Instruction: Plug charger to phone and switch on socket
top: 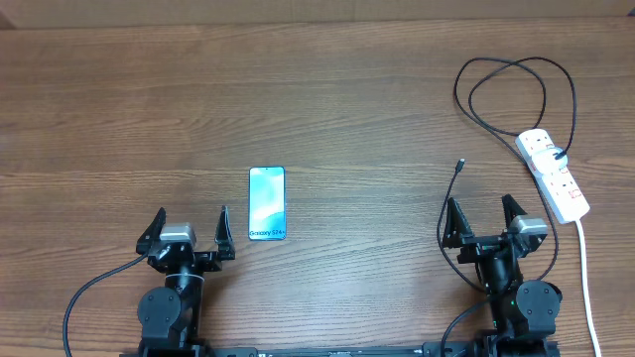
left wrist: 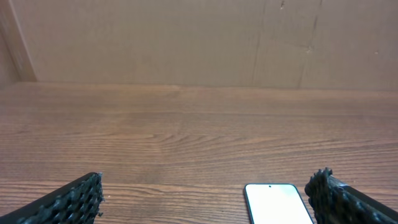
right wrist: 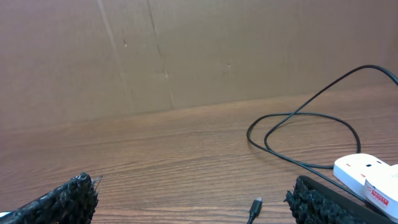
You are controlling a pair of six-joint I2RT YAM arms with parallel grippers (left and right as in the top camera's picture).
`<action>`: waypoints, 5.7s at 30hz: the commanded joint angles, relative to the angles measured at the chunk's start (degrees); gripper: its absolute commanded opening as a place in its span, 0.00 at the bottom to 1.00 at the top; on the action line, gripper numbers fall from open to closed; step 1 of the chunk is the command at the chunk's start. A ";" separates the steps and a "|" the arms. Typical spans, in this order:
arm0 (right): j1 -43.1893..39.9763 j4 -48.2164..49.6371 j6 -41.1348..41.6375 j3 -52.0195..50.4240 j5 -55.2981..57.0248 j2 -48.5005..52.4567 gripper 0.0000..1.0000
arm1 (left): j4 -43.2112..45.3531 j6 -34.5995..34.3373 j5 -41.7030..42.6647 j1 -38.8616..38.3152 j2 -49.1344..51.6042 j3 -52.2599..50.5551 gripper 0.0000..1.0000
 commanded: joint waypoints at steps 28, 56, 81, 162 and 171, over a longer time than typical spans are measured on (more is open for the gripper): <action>-0.15 0.02 0.39 -0.61 0.59 -0.57 1.00 | 0.07 0.66 0.61 -0.15 -0.66 -0.31 1.00; -0.15 0.02 0.39 -0.61 0.59 -0.57 1.00 | -0.72 0.63 3.63 -0.15 -0.66 0.04 1.00; -0.15 0.02 0.42 -0.61 0.59 -0.57 1.00 | -20.00 -1.53 3.96 -0.15 11.26 25.00 1.00; -0.15 0.02 0.42 -0.61 0.59 -0.57 1.00 | -61.24 -19.80 3.52 -17.40 120.13 84.26 1.00; -0.15 0.02 0.42 -0.61 0.57 -0.57 1.00 | -55.95 -20.00 2.60 -17.68 120.13 77.70 0.99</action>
